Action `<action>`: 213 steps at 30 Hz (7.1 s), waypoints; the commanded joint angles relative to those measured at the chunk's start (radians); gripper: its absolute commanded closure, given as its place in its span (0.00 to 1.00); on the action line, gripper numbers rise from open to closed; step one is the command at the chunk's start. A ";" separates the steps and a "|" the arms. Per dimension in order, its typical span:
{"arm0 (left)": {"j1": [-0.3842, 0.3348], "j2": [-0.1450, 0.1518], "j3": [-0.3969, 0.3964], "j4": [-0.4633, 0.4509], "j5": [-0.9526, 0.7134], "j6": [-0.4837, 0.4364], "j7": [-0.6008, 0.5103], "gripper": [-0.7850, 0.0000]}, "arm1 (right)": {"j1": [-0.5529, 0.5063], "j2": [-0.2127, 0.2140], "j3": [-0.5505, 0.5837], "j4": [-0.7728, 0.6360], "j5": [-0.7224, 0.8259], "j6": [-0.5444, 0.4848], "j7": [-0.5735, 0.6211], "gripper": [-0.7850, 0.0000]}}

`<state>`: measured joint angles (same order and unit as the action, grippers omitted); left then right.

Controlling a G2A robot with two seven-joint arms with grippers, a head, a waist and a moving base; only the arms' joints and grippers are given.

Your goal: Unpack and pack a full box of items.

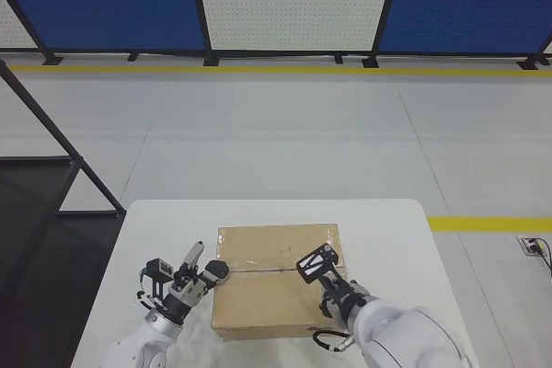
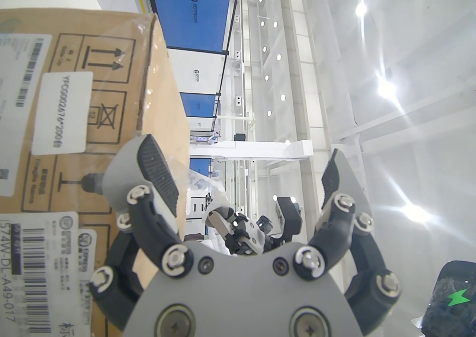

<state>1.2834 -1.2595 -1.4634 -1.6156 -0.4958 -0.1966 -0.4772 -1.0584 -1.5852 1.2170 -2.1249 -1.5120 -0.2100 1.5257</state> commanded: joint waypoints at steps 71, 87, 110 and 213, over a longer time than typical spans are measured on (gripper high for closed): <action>0.006 0.003 0.007 0.008 -0.004 -0.011 -0.007 0.00 | 0.261 0.352 0.021 0.239 0.730 0.420 0.010 1.00; 0.014 0.004 0.010 0.003 0.001 -0.011 -0.002 0.00 | 0.553 0.647 -0.248 0.316 1.142 0.494 0.010 1.00; 0.017 0.005 -0.003 0.018 -0.021 -0.019 -0.006 0.00 | 0.822 0.760 -0.504 0.346 1.420 0.494 0.010 1.00; 0.028 0.010 -0.035 0.028 -0.069 -0.039 -0.017 0.00 | 1.117 0.642 -1.047 1.164 2.455 0.495 0.010 1.00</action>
<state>1.3116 -1.2499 -1.4985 -1.5882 -0.5652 -0.2346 -0.4941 0.0597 -0.9453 0.1700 -0.9577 0.9395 0.2847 1.5362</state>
